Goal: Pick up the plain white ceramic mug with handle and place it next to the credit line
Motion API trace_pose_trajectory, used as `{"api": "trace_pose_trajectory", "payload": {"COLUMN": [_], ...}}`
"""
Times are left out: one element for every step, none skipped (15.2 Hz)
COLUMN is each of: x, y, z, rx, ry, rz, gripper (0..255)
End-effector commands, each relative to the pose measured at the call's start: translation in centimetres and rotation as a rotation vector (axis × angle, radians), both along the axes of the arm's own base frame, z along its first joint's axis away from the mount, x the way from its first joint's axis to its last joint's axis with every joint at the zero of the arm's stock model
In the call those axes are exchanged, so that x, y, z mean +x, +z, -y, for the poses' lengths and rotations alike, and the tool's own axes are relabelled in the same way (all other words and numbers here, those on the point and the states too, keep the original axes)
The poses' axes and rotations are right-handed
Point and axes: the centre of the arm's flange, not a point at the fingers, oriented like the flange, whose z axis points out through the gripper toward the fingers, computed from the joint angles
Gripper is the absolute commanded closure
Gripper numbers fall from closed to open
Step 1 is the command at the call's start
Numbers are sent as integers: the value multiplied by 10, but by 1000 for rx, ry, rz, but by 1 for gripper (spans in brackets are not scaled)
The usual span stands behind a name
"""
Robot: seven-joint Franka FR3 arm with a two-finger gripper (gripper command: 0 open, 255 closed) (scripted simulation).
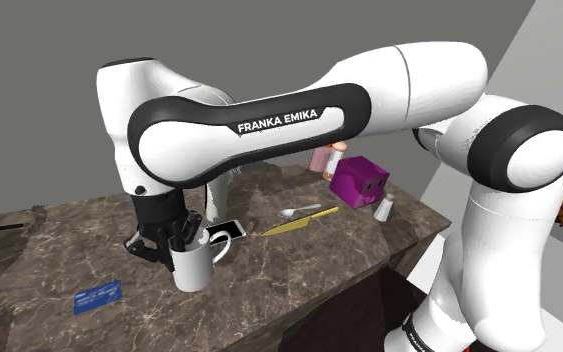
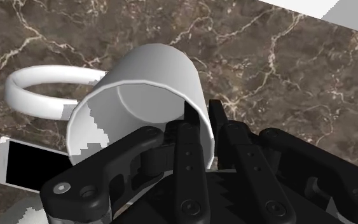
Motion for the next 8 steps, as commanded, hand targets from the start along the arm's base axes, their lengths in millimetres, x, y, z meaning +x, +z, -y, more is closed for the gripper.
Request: {"api": "trace_pose_trajectory", "payload": {"x": [0, 0, 0, 0, 0, 0, 0, 0], "y": [-11, -16, -22, -27, -32, -37, -43, -48], "z": [1, 1, 1, 1, 1, 1, 1, 1], "rx": [0, 0, 0, 0, 0, 0, 0, 0], "ry": [0, 0, 0, 0, 0, 0, 0, 0], "rz": [0, 0, 0, 0, 0, 0, 0, 0], "gripper": [255, 255, 255, 255, 255, 255, 255, 255]}}
